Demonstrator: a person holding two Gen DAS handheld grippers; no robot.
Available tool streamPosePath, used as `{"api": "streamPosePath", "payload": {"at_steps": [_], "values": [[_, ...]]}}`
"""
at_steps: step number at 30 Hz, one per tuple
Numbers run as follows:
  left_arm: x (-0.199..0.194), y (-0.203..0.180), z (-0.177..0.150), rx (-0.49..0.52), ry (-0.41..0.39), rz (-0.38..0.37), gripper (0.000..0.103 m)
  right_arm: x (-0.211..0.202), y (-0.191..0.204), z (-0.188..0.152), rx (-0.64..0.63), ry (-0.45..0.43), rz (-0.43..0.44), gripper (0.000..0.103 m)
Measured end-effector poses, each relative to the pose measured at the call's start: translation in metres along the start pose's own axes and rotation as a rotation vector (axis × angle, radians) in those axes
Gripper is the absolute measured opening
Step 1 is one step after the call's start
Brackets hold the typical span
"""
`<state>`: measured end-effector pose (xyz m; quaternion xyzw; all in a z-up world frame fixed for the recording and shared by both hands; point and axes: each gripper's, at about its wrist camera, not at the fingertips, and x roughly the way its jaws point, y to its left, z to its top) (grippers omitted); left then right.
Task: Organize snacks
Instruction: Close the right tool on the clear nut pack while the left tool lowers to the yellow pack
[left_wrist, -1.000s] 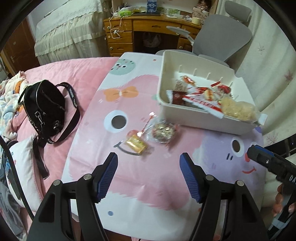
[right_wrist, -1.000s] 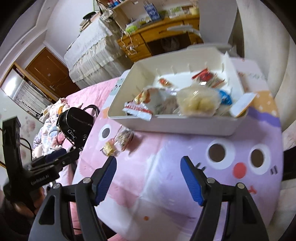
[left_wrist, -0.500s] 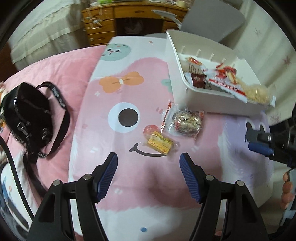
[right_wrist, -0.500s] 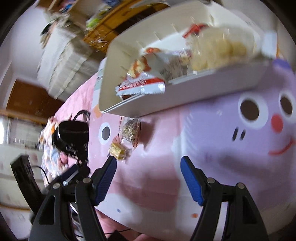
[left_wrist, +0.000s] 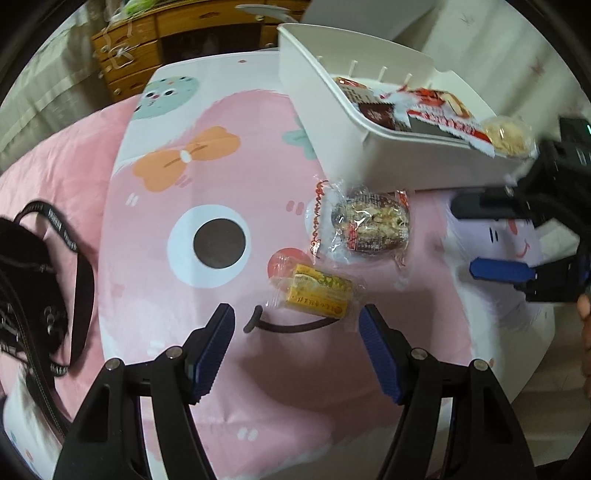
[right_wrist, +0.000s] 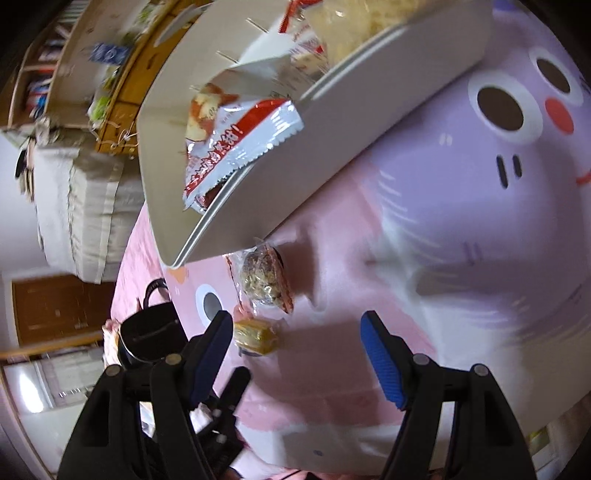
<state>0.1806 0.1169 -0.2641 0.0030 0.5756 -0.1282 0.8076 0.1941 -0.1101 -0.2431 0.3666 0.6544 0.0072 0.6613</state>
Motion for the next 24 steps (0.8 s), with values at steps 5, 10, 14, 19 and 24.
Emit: {"api": "streamPosePath", "payload": {"at_steps": [5, 10, 14, 19, 24], "values": [[0.007, -0.003, -0.001, 0.073, -0.023, -0.011, 0.069, 0.016, 0.014, 0.001, 0.039, 0.009, -0.020, 0.072], [0.010, -0.006, -0.003, 0.124, -0.054, -0.033, 0.068, 0.035, 0.030, 0.003, 0.035, 0.036, -0.059, 0.072], [0.018, -0.006, -0.001, 0.126, -0.046, -0.061, 0.068, 0.047, 0.040, 0.004, 0.023, 0.052, -0.090, 0.072], [0.025, -0.011, 0.001, 0.150, -0.044, -0.094, 0.067, 0.058, 0.050, 0.005, 0.009, 0.061, -0.145, 0.072], [0.028, -0.015, 0.001, 0.175, -0.059, -0.147, 0.064, 0.066, 0.059, 0.008, -0.004, 0.067, -0.177, 0.067]]}}
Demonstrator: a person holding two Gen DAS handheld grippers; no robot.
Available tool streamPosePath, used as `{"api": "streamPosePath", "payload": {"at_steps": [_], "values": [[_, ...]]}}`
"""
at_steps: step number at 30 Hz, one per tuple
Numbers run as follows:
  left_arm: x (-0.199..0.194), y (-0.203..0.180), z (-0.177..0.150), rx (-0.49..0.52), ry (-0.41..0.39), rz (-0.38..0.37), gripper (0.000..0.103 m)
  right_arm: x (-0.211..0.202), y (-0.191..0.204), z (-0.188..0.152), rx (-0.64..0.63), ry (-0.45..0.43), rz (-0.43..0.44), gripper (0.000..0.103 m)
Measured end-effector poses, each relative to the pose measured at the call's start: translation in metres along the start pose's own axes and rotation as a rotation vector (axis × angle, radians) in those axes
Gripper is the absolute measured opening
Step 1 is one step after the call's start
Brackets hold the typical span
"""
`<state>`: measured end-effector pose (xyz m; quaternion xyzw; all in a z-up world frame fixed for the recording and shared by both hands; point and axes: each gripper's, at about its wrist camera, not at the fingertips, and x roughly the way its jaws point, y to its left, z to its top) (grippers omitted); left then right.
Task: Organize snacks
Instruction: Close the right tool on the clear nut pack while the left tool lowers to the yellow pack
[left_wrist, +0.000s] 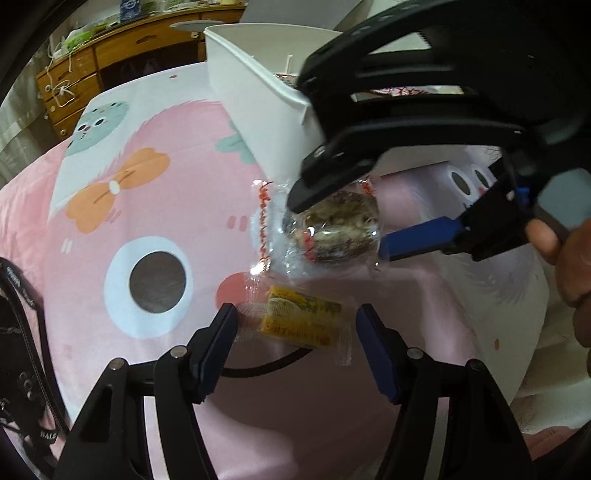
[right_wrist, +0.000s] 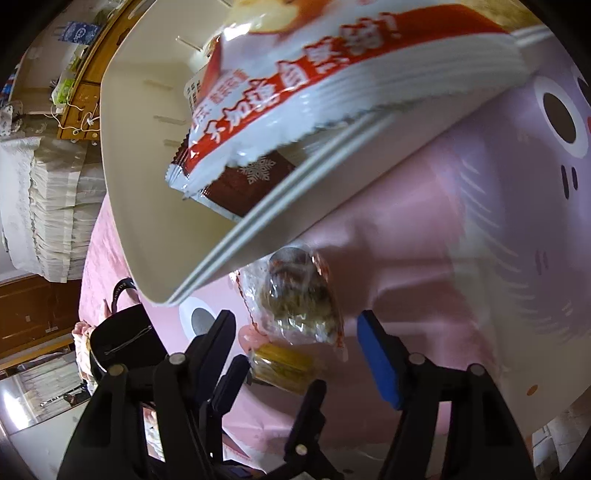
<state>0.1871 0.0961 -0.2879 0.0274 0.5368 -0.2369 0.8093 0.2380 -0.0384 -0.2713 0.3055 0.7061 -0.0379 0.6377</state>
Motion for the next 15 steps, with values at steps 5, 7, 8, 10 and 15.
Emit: {"api": "streamPosePath", "payload": {"at_steps": [5, 7, 8, 10, 15], "values": [[0.0018, -0.0012, -0.0004, 0.009, -0.022, -0.035, 0.057, 0.0073, 0.0073, -0.0008, -0.012, 0.006, -0.030, 0.058], [0.0016, -0.0014, -0.0009, 0.008, -0.025, -0.046, 0.055, 0.0089, 0.0066, -0.0008, -0.011, 0.000, -0.049, 0.054], [0.0014, -0.0008, -0.0009, 0.006, -0.026, -0.051, 0.054, 0.0090, 0.0080, -0.0012, -0.011, -0.001, -0.052, 0.052], [0.0003, 0.0014, -0.0017, -0.008, -0.030, -0.069, 0.051, 0.0084, 0.0085, -0.0005, -0.015, -0.003, -0.048, 0.051], [0.0000, 0.0065, -0.0039, -0.028, -0.033, -0.105, 0.048, 0.0061, 0.0028, -0.0025, -0.024, -0.011, -0.040, 0.047]]}}
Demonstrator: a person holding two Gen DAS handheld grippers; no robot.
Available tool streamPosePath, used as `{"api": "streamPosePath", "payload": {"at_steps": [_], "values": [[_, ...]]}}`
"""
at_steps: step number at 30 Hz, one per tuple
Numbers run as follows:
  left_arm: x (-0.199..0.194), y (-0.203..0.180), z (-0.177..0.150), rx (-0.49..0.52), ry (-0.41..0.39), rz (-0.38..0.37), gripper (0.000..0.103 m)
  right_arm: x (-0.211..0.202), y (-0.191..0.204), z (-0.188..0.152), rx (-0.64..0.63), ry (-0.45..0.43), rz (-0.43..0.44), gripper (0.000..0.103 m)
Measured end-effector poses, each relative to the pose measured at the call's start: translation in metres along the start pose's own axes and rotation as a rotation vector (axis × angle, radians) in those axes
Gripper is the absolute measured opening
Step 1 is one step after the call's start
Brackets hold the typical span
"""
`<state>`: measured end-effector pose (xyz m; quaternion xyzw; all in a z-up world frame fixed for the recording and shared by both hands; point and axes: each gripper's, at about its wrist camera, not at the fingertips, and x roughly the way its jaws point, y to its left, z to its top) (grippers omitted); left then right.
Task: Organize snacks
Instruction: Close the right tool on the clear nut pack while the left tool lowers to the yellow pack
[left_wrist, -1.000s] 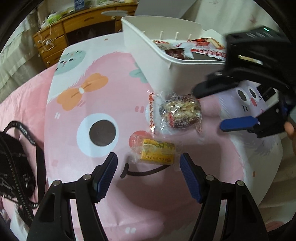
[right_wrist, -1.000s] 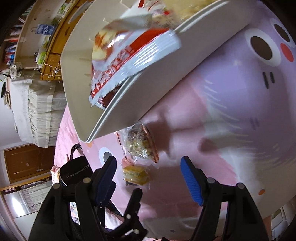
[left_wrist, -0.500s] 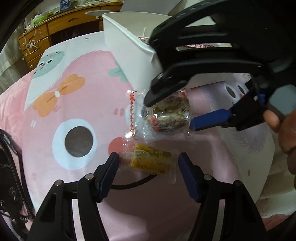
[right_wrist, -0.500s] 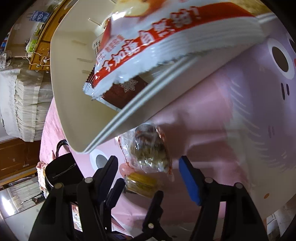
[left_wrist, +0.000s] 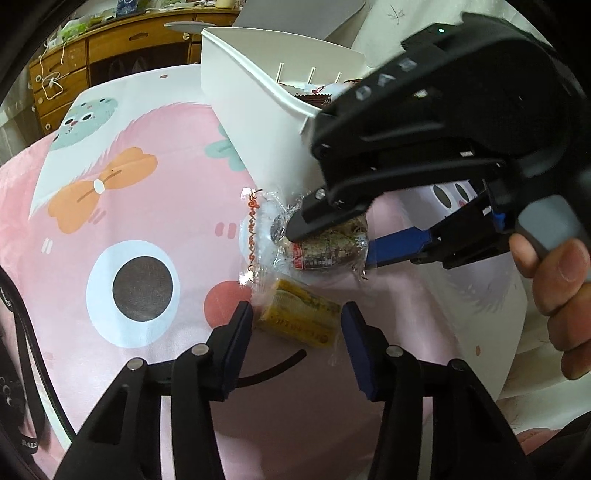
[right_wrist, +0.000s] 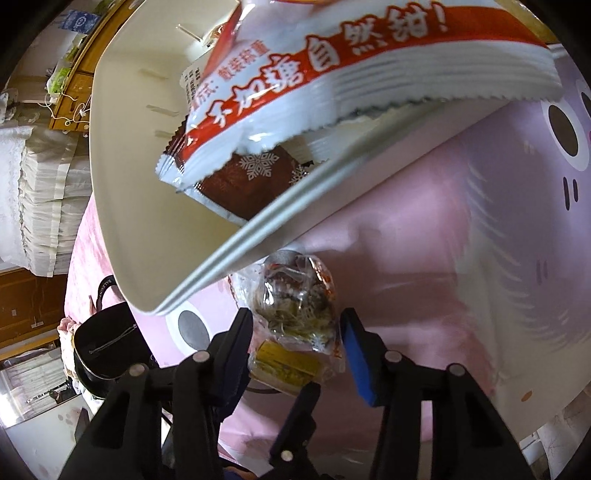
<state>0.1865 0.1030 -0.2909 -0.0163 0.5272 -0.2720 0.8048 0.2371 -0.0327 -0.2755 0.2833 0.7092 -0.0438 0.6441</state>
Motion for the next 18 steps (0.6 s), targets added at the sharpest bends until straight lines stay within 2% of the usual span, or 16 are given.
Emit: {"api": "streamPosePath", "payload": {"at_steps": [3, 9, 18], "values": [[0.000, 0.001, 0.000, -0.002, 0.000, -0.004, 0.047, -0.003, -0.004, -0.003, -0.011, -0.003, 0.007, 0.040], [-0.004, 0.005, -0.008, -0.031, 0.007, -0.003, 0.046, -0.008, -0.011, -0.004, -0.032, -0.011, 0.021, 0.034], [-0.010, 0.016, -0.010, -0.080, 0.019, 0.022, 0.045, -0.018, -0.029, -0.002, -0.041, -0.002, 0.031, 0.031]]}}
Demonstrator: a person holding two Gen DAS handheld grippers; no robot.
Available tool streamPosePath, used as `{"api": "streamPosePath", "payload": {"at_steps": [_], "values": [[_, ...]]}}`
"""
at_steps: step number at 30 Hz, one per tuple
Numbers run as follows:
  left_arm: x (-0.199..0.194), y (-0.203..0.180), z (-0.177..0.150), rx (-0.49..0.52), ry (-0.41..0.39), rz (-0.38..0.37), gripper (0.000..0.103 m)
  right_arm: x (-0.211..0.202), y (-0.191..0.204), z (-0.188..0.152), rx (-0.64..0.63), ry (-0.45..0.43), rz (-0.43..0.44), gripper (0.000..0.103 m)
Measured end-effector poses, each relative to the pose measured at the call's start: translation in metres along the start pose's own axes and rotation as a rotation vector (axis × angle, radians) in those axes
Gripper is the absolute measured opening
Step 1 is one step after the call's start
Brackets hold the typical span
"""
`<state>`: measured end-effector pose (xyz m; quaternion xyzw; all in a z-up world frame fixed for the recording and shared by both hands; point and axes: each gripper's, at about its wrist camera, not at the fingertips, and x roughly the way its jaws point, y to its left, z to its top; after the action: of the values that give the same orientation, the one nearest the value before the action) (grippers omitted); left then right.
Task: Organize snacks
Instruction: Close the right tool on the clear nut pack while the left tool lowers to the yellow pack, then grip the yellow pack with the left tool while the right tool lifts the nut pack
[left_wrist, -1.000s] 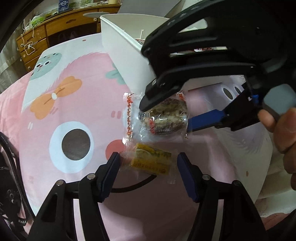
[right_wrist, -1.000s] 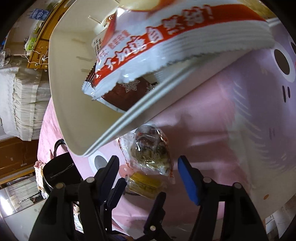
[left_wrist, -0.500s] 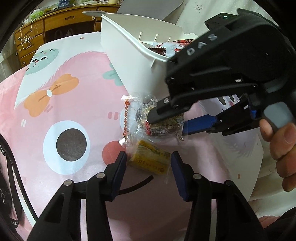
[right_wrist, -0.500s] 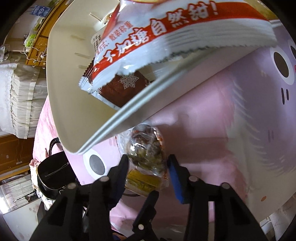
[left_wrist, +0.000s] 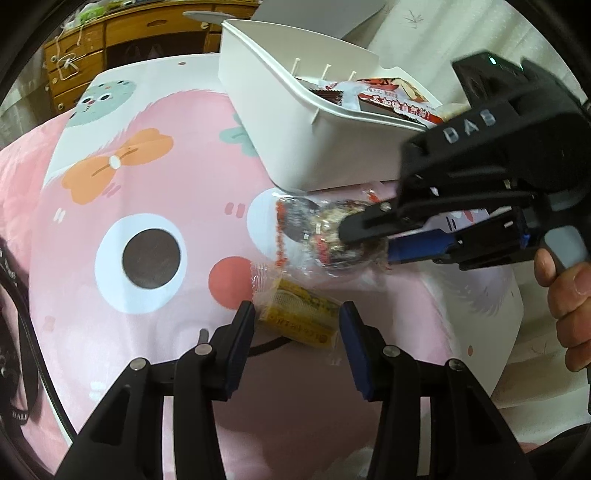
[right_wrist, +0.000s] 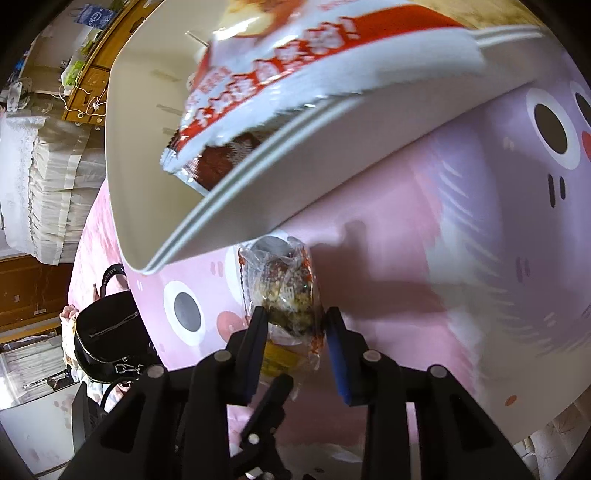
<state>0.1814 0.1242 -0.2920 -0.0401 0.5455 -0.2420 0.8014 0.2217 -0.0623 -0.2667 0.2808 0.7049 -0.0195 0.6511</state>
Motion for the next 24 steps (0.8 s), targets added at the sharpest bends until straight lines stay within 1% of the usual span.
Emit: {"api": "streamPosePath", "payload": {"at_steps": [3, 8, 13, 16, 20, 24], "values": [[-0.010, -0.003, -0.006, -0.015, -0.003, 0.017, 0.045, -0.003, -0.004, -0.001, -0.001, 0.000, 0.009, 0.031], [-0.024, -0.003, -0.004, -0.045, -0.004, 0.056, 0.045, -0.012, -0.016, -0.005, 0.005, 0.003, 0.046, 0.031], [-0.042, -0.022, 0.001, -0.085, -0.030, 0.094, 0.045, -0.024, -0.024, -0.009, -0.017, 0.017, 0.082, 0.031], [-0.052, -0.033, 0.005, -0.114, -0.051, 0.124, 0.045, -0.035, -0.028, -0.010, -0.052, 0.025, 0.111, 0.031], [-0.063, -0.047, 0.011, -0.155, -0.092, 0.165, 0.045, -0.055, -0.031, -0.008, -0.132, 0.033, 0.134, 0.031], [-0.071, -0.070, 0.022, -0.230, -0.137, 0.163, 0.045, -0.076, -0.034, -0.004, -0.201, 0.030, 0.153, 0.031]]}}
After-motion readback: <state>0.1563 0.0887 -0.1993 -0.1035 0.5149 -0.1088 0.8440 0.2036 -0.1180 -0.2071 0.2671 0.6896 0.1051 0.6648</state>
